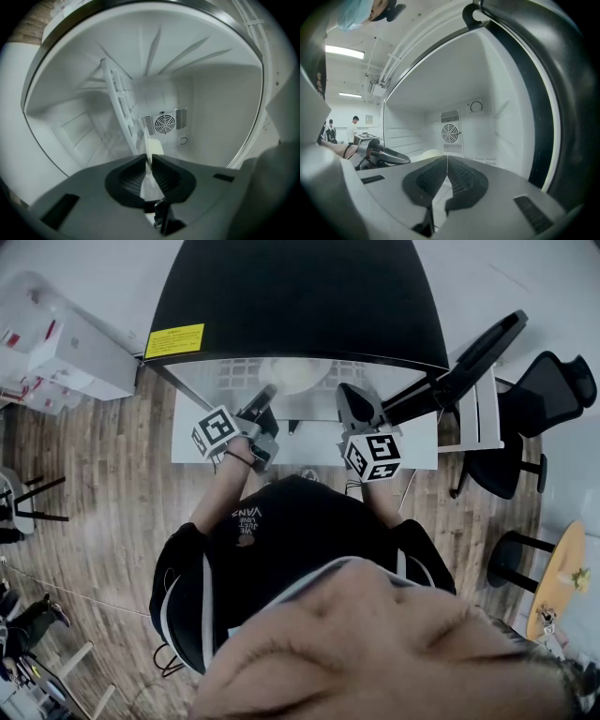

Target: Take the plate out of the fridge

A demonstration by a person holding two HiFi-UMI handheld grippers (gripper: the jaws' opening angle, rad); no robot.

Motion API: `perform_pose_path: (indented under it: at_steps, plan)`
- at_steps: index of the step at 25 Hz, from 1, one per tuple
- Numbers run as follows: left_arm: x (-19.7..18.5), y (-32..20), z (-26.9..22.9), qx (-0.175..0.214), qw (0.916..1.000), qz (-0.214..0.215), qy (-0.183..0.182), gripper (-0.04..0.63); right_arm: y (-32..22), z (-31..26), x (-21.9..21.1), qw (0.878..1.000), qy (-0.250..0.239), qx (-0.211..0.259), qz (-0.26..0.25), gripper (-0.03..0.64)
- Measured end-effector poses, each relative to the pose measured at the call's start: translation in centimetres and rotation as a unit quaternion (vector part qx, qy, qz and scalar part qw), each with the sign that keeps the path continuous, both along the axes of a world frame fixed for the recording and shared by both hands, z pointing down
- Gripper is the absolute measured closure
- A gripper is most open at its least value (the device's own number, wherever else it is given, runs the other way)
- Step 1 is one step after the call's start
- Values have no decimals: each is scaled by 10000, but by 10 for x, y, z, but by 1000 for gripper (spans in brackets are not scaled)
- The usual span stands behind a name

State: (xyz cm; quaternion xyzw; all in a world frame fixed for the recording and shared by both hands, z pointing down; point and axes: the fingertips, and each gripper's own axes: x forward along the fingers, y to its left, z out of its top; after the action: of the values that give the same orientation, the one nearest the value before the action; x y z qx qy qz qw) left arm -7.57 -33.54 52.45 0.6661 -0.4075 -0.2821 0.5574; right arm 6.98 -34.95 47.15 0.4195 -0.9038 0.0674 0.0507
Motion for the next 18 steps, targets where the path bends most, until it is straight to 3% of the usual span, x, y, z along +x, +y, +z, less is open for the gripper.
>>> perform_pose_path:
  at_steps: [18]
  plan:
    - [-2, 12, -5, 18, 9998, 65, 180, 557, 6, 1, -4, 10000, -21, -28, 7, 604]
